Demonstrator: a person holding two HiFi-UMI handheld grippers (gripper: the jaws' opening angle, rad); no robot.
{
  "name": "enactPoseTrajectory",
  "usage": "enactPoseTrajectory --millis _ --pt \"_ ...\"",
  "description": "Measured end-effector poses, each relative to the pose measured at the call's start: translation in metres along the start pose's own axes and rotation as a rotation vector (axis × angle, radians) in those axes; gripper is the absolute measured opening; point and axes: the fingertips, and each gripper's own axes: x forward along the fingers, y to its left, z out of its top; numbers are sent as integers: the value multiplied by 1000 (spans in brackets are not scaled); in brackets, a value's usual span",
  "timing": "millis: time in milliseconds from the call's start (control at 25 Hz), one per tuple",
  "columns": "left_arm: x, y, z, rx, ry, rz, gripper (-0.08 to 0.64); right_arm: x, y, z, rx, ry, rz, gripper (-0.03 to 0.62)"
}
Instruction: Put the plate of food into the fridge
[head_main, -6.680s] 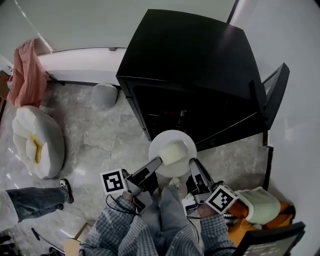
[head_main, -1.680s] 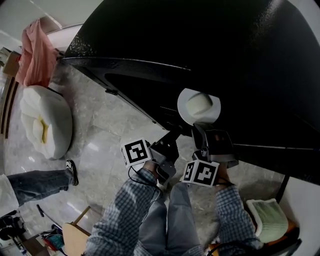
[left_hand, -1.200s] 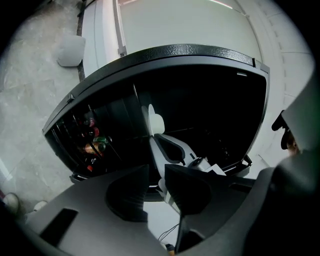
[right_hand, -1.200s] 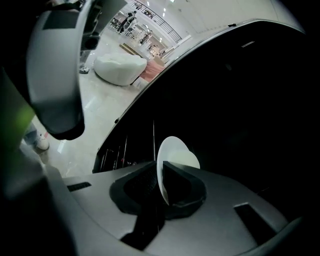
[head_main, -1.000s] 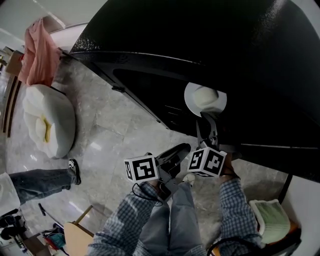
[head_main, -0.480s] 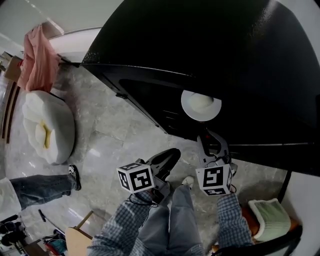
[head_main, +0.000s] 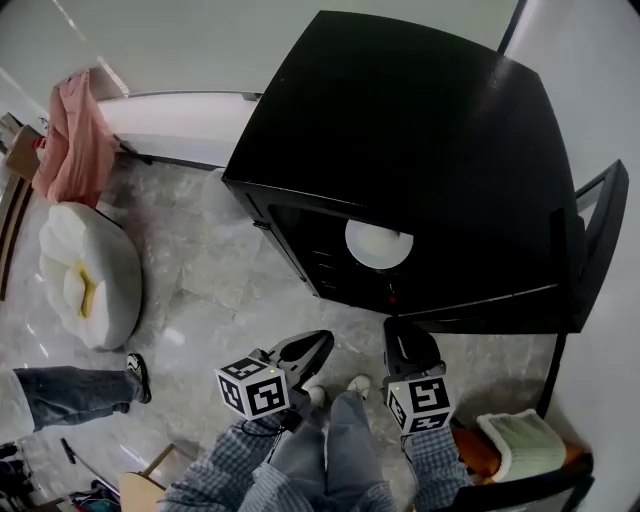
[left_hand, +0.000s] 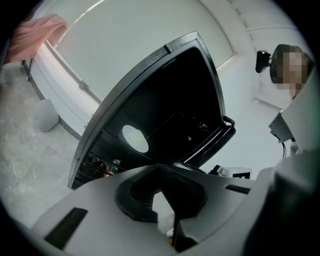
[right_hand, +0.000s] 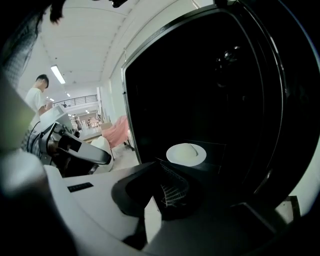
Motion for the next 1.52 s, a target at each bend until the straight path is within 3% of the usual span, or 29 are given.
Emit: enactPoseTrajectory --millis 280,800,1160,1360,1520 --pt "-34 -41 30 82 -38 -14 6 -50 11 32 116 -59 1 8" --pt "-59 -128 71 270 -119 -104 6 -103 34 115 89 -214 20 8" --pt "-65 -164 74 358 -133 -160 6 -133 52 135 -27 -235 -7 8" --pt "-69 -168 80 425 -147 -126 6 -138 59 140 -12 -255 2 8" --pt "-68 -182 80 479 -151 -148 6 -144 58 143 6 -270 3 8"
